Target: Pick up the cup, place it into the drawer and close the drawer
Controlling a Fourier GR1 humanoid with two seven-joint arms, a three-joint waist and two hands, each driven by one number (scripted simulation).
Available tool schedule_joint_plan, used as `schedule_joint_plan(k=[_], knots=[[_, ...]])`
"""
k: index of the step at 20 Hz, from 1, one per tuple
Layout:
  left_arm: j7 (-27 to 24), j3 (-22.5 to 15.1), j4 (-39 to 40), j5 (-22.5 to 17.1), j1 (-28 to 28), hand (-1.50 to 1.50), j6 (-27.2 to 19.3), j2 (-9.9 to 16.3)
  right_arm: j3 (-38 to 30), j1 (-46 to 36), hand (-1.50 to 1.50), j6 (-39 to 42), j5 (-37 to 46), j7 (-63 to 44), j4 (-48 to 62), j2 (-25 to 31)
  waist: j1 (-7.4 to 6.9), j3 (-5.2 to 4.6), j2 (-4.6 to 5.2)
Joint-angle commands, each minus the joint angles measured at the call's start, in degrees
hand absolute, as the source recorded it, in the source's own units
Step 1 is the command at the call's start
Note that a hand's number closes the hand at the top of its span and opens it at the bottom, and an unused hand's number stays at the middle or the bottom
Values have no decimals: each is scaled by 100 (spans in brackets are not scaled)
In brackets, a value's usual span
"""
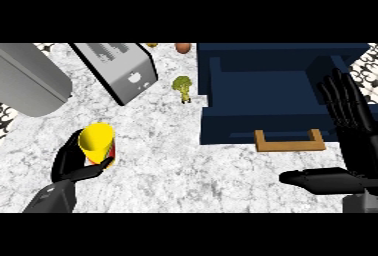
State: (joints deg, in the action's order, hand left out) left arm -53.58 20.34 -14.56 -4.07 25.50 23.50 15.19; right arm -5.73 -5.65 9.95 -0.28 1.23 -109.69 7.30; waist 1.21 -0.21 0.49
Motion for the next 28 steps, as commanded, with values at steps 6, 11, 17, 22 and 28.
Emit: schedule_joint_plan(k=[6,11,17,22,28], knots=[[-758,-33,-227,-187,-12,150,1091,-394,140,48,-150,-61,174,34,50,-84,-6,-3,6],[-1039,150,-393,-341,-111,150,524,-355,-34,-89,-150,-5,113,-180,-28,122,-38,3,-10],[-1324,264,-572,-451,26,150,230,-424,-64,29,-150,32,-39,-160,-142,65,3,2,-11],[-918,112,-1108,-523,412,150,121,-639,-230,97,-150,47,-52,18,25,129,-61,16,-41],[100,-283,-2116,-558,834,150,-117,-880,-401,-7,-150,28,-143,-112,31,212,-149,26,-74]])
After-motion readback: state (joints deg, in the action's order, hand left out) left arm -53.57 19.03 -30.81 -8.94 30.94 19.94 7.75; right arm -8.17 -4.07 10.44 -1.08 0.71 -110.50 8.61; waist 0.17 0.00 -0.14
